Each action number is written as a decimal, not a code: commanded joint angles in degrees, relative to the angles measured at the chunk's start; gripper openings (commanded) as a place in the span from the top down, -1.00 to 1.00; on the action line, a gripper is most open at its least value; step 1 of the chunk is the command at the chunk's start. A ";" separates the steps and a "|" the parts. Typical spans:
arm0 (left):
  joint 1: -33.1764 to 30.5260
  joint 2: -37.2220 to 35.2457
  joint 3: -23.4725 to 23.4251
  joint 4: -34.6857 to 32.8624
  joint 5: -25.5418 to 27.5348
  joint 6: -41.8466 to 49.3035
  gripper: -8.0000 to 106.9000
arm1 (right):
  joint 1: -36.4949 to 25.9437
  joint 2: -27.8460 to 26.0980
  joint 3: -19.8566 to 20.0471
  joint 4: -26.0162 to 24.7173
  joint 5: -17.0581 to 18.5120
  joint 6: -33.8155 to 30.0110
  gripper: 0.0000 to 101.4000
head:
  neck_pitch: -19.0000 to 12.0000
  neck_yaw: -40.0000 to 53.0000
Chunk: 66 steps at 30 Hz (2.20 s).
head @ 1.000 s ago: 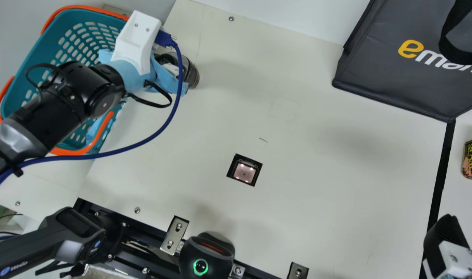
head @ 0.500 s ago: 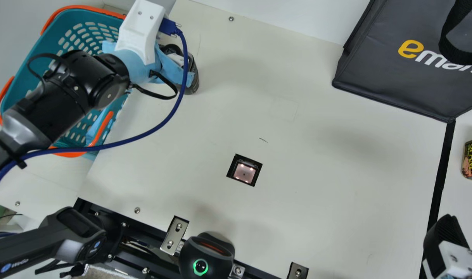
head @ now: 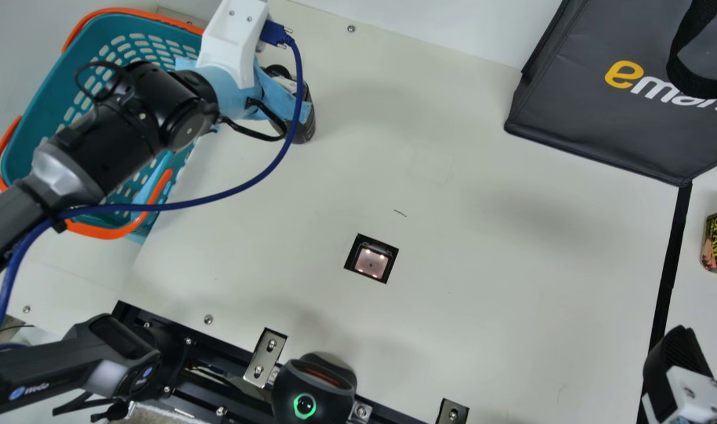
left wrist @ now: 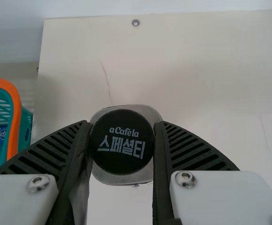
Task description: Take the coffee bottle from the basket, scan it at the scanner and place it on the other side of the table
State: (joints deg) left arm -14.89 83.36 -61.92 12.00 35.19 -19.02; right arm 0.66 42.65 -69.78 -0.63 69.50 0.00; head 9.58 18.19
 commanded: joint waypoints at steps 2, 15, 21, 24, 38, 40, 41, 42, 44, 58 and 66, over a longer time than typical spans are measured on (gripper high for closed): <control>-0.05 0.69 -0.27 -0.16 0.11 -0.18 1.00 | 0.00 0.00 0.00 0.00 0.00 0.00 -0.87 | -1.66 0.23; 0.66 2.14 -0.98 -2.85 0.52 1.62 0.24 | 0.00 0.00 0.00 0.00 0.00 0.00 -0.87 | -1.66 0.23; 1.40 1.34 -0.75 -5.53 -0.30 3.17 -0.10 | 0.00 0.00 0.00 0.00 0.00 0.00 -0.87 | -1.66 0.23; 1.86 0.35 -0.40 -6.58 -0.71 3.83 -0.28 | 0.00 0.00 0.00 0.00 0.00 0.00 -0.87 | -1.66 0.23; 4.82 -12.78 3.15 -10.08 2.00 8.94 -0.71 | 0.00 0.00 0.00 0.00 0.00 0.00 -0.87 | -1.66 0.23; 5.15 -15.13 3.68 -10.37 2.99 9.66 -0.71 | 0.00 0.00 0.00 0.00 0.00 0.00 -0.87 | -1.66 0.23; 5.22 -16.30 3.96 -10.58 3.46 9.98 -0.71 | 0.00 0.00 0.00 0.00 0.00 0.00 -0.87 | -1.66 0.23; 5.38 -17.44 4.18 -10.93 3.97 10.44 -0.71 | 0.00 0.00 0.00 0.00 0.00 0.00 -0.87 | -1.66 0.23; 5.63 -19.74 4.63 -11.33 4.92 11.16 -0.71 | 0.00 0.00 0.00 0.00 0.00 0.00 -0.87 | -1.66 0.23; 6.97 -31.87 5.69 -10.20 10.56 13.65 -0.71 | 0.00 0.00 0.00 0.00 0.01 0.00 -0.87 | -1.66 -2.45; 6.73 -33.67 5.78 -9.66 12.49 12.82 -0.71 | 0.00 0.00 0.00 0.00 0.01 0.00 -0.87 | -1.66 -13.12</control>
State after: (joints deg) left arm -8.11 49.71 -56.13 2.47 47.62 -6.11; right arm 0.66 42.65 -69.78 -0.63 69.51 0.00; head 9.58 8.88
